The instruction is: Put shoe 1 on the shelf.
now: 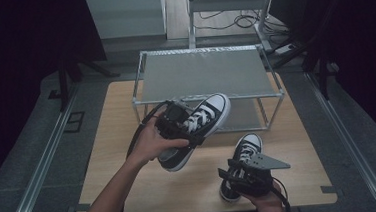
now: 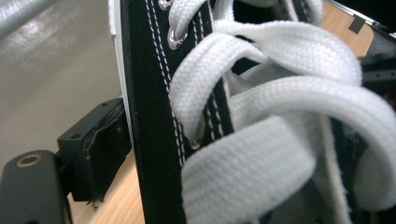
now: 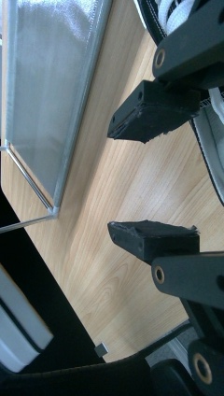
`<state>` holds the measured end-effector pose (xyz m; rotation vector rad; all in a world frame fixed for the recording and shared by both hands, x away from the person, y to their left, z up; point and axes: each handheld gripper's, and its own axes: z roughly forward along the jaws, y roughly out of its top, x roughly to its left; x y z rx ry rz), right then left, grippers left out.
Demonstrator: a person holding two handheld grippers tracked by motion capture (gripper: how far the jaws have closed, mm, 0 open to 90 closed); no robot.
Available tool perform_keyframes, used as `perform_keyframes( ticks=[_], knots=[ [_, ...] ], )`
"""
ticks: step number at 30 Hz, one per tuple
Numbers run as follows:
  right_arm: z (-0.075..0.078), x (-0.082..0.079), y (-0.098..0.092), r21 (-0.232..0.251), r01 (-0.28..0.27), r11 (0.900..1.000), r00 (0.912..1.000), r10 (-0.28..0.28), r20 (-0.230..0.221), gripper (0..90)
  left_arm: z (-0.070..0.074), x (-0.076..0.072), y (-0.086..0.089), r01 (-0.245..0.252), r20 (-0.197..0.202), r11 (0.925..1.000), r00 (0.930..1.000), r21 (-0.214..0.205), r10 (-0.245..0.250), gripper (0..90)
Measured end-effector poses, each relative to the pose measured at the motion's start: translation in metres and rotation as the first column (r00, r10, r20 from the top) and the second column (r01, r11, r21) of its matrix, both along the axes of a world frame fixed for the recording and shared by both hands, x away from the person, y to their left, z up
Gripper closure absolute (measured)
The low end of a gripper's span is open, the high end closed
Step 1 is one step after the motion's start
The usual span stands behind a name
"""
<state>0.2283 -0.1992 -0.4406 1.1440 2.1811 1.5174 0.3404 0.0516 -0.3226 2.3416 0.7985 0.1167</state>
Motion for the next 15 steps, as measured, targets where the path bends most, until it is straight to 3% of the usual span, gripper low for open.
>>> perform_keyframes(
  ticks=[11,15],
  knots=[
    [-0.001,0.001,-0.001,-0.002,0.001,1.0000,1.0000,-0.001,-0.008,47.5,0.017,0.022,-0.008,-0.010,-0.022,0.9998,0.9997,-0.018,0.010,13.7],
    [-0.002,0.001,-0.001,-0.005,0.000,1.0000,1.0000,0.000,-0.007,47.5,0.025,0.034,-0.009,-0.036,-0.028,0.9991,0.9990,-0.024,0.035,13.7]
  ],
)
